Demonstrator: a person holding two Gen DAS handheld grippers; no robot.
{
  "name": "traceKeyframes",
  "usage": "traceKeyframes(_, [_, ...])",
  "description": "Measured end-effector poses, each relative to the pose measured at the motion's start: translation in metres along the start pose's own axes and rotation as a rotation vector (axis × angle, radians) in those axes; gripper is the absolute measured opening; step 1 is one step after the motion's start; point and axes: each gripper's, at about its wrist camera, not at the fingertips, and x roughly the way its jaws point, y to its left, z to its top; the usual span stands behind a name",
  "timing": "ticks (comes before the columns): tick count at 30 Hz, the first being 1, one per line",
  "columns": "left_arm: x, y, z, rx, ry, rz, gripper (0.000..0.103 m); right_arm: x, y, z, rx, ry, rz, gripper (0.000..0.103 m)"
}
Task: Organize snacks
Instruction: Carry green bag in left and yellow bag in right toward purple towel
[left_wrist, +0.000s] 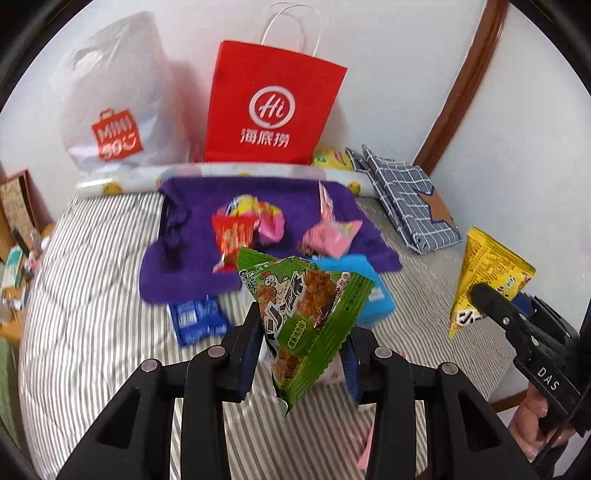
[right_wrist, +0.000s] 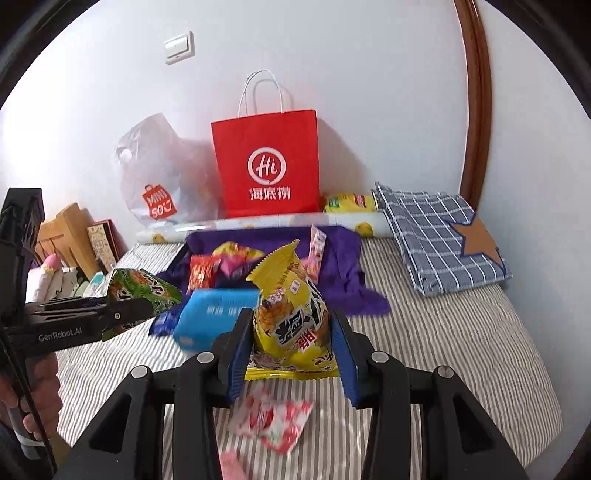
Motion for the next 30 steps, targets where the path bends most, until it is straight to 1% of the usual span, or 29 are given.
traceKeyframes(3, [0.007,-0.002,0.014,0.022,-0.010,0.011,0.038,0.011,-0.004,0.011,0.003,-0.013,0.000,0.039])
traceKeyframes(9, [0.028,0.010,0.038,0.010,-0.009,0.008,0.038,0.041,-0.012,0.031,0.003,-0.021,-0.010,0.039])
traceKeyframes(14, [0.048,0.021,0.057,0.022,-0.022,0.046,0.038,0.070,-0.022,0.045,0.002,-0.018,-0.019,0.039])
traceKeyframes(17, [0.059,0.035,0.067,0.001,-0.027,0.065,0.039,0.087,-0.029,0.052,0.007,-0.013,-0.025,0.039])
traceKeyframes(19, [0.068,0.044,0.075,-0.013,-0.043,0.099,0.039,0.100,-0.034,0.055,0.012,0.000,-0.024,0.039])
traceKeyframes(24, [0.088,0.066,0.088,-0.061,-0.045,0.093,0.039,0.129,-0.041,0.065,0.010,0.022,-0.020,0.039])
traceKeyframes(30, [0.107,0.082,0.089,-0.101,-0.072,0.115,0.039,0.160,-0.047,0.077,-0.006,0.019,-0.026,0.039])
